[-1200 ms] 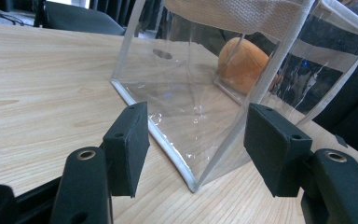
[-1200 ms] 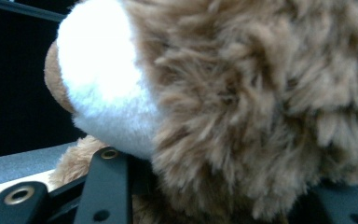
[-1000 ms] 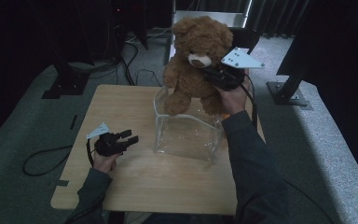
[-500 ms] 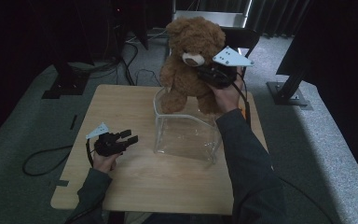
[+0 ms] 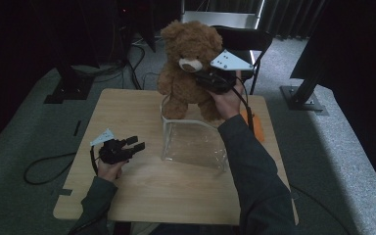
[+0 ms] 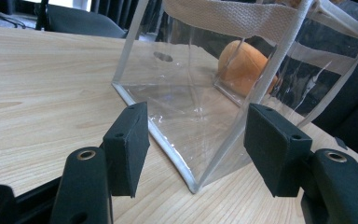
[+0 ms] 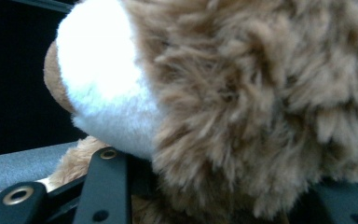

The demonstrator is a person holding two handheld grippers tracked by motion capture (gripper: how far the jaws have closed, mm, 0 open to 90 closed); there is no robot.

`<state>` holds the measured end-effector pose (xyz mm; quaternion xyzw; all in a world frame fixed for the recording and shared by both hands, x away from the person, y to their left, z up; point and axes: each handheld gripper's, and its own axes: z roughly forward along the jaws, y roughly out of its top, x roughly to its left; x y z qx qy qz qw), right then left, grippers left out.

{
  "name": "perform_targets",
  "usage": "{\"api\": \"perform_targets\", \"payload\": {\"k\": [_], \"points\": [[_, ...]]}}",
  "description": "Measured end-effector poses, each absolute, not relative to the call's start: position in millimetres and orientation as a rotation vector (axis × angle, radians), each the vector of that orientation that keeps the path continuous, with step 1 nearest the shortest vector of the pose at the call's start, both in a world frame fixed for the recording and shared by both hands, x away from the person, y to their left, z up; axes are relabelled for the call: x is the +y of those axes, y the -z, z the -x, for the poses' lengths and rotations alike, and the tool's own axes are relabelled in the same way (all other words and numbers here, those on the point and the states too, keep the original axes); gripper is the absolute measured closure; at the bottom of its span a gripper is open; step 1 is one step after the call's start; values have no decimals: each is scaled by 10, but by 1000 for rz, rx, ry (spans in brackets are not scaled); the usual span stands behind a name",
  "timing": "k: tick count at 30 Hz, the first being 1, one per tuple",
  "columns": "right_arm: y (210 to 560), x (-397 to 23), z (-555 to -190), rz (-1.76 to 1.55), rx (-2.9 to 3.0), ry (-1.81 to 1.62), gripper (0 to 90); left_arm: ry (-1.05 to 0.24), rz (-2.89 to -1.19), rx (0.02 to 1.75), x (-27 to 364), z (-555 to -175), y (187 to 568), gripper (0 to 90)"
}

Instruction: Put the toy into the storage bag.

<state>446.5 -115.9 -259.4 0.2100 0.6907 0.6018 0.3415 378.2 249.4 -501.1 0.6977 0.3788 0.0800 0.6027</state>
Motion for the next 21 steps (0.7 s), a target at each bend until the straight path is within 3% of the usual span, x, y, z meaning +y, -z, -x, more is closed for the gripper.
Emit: {"api": "perform_targets", "payload": {"k": [21], "points": [[2814, -1160, -4568, -558, 1908, -1531, 497, -189, -1617, 875, 2503, -3779, 5006, 409]]}}
